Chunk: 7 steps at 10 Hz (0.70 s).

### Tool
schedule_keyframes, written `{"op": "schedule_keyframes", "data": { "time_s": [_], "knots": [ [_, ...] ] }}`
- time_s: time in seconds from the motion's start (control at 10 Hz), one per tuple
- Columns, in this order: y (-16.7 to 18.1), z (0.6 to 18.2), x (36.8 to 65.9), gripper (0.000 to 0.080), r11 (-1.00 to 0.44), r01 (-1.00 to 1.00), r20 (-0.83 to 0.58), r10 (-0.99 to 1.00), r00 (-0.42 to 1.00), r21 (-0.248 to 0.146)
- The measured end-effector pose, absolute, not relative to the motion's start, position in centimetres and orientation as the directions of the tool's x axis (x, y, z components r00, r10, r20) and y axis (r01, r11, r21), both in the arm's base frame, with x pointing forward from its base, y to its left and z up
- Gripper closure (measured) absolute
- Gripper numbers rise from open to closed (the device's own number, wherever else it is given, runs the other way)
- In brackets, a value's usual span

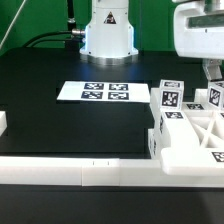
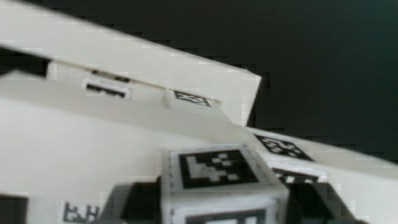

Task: Assemble chair

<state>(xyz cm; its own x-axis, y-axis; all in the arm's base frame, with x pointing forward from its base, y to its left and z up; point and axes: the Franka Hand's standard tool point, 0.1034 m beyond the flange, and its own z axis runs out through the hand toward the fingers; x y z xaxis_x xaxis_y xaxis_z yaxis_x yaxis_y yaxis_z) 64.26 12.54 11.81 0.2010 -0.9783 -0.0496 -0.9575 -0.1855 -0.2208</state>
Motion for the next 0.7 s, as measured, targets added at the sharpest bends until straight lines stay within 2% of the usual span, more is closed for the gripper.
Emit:
{"op": "schedule_keyframes", "data": {
  "time_s": [0.2, 0.3, 0.4, 0.5, 0.6, 0.7],
  "knots": [
    [12.44, 11.83, 64.31, 0.0514, -0.066, -0.974, -0.088, -0.992, 0.087, -0.218],
    [12.45, 11.83, 64.31, 0.0514, -0.078, -0.973, -0.086, -0.991, 0.099, -0.218],
    [12.43, 11.73, 64.27, 0.0433, -0.101, -0.971, -0.080, -0.989, 0.121, -0.218],
    [12.42, 11.60, 64.06, 0.0433, -0.189, -0.960, -0.063, -0.976, 0.206, -0.208],
    [12.66, 11.60, 64.07, 0.0239, -0.258, -0.945, -0.054, -0.960, 0.274, -0.200],
    [12.60, 11.56, 64.11, 0.0175, -0.330, -0.921, -0.037, -0.938, 0.344, -0.206]
  ]
}}
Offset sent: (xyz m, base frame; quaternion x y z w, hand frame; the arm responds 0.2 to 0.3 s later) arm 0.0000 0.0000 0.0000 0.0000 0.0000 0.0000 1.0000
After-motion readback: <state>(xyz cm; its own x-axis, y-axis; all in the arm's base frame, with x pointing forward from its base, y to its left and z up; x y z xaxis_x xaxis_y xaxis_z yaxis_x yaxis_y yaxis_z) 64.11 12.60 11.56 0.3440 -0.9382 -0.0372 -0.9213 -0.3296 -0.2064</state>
